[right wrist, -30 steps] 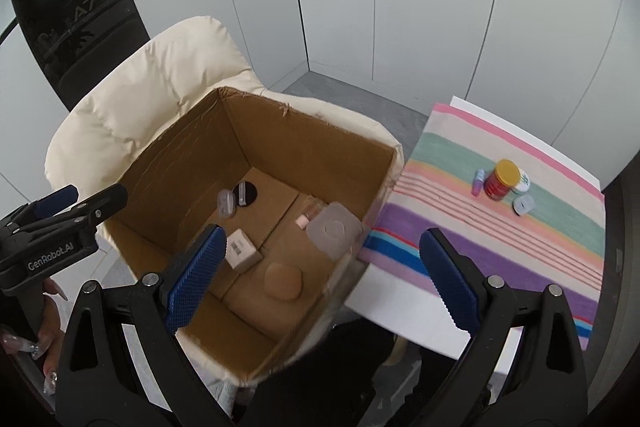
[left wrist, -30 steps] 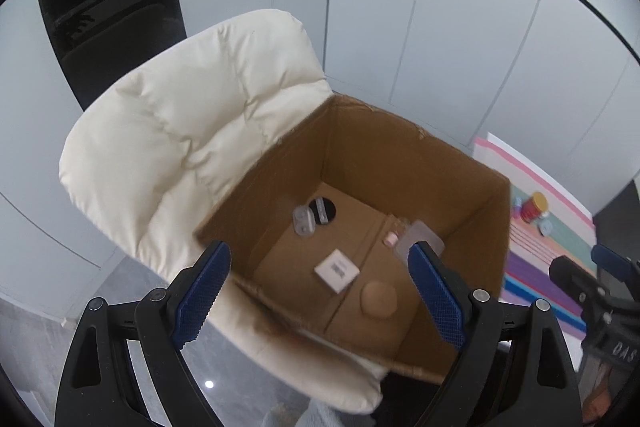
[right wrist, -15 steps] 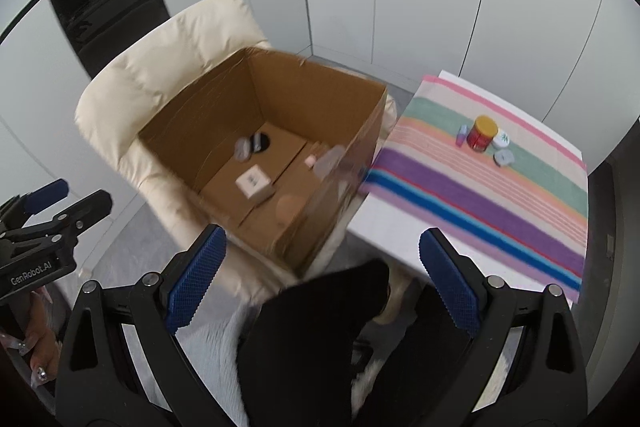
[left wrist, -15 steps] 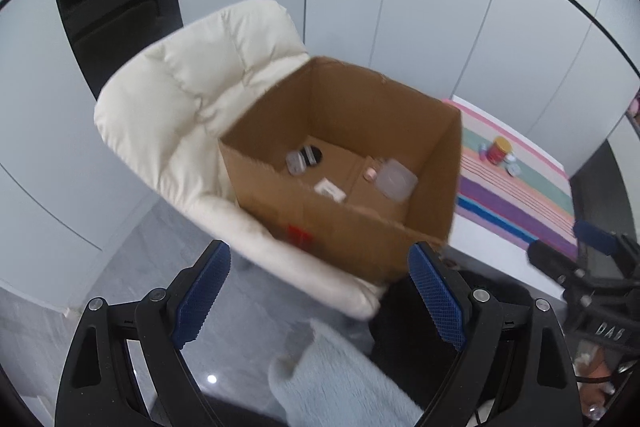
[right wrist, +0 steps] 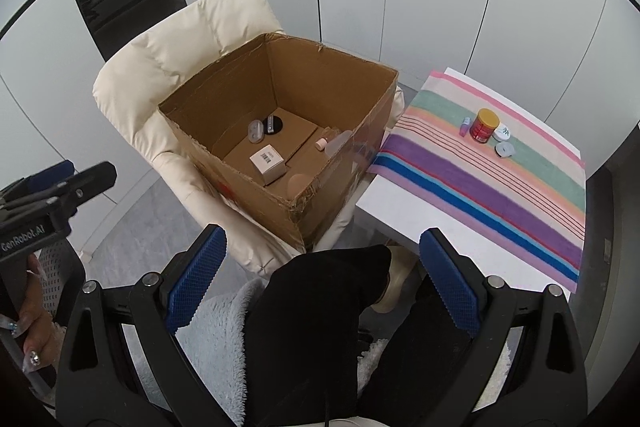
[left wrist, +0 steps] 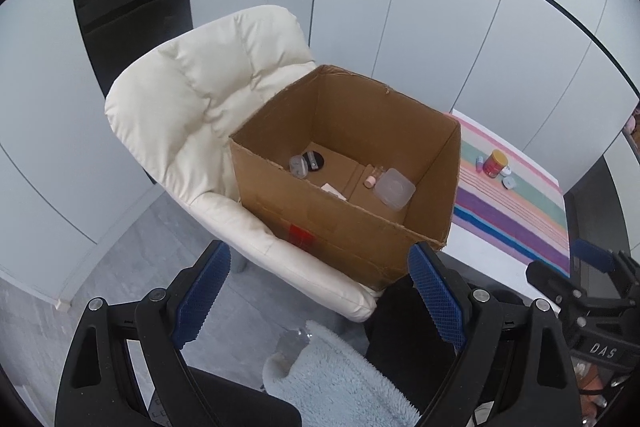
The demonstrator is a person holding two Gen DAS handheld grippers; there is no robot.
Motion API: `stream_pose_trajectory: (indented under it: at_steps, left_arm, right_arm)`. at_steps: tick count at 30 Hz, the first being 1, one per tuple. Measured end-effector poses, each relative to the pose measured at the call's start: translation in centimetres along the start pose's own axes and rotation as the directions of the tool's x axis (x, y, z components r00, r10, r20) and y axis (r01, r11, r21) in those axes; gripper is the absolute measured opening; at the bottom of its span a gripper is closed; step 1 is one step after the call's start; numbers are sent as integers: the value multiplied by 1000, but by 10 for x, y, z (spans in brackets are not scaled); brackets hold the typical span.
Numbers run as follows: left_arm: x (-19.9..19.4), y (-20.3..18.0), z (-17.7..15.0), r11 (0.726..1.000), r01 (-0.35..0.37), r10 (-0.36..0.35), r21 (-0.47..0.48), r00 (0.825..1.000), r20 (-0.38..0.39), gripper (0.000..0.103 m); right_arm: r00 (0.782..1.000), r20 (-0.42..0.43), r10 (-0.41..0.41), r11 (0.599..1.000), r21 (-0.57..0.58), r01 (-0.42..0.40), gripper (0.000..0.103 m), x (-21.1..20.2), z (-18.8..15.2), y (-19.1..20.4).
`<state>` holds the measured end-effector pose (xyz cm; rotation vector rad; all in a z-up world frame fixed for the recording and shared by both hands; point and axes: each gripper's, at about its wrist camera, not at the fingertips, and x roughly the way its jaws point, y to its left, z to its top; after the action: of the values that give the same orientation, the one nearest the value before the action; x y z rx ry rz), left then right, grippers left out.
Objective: Organize objects
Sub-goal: 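Withdraw both tools from the box toward the striped table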
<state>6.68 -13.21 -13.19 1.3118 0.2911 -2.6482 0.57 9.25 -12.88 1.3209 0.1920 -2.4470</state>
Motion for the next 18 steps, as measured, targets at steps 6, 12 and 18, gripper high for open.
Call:
stream_pose_trajectory:
  at_steps: [6,12,18]
  left_arm:
    - [7,-16,0,998,9,-9,55,1000,-2,92]
    - [15,-37,7,995,32,-32,97,999,-3,92]
    - [29,-74,17,984,99,-97,147,995,-23,92]
  right_arm:
    - [1000,0,-8,1000,25,8,99,2,2,-10]
    - [999,19,-48,997,66,47,99,-2,-1,-32]
    - [995,28,-100,985,141,96,99,-12,-9,-72]
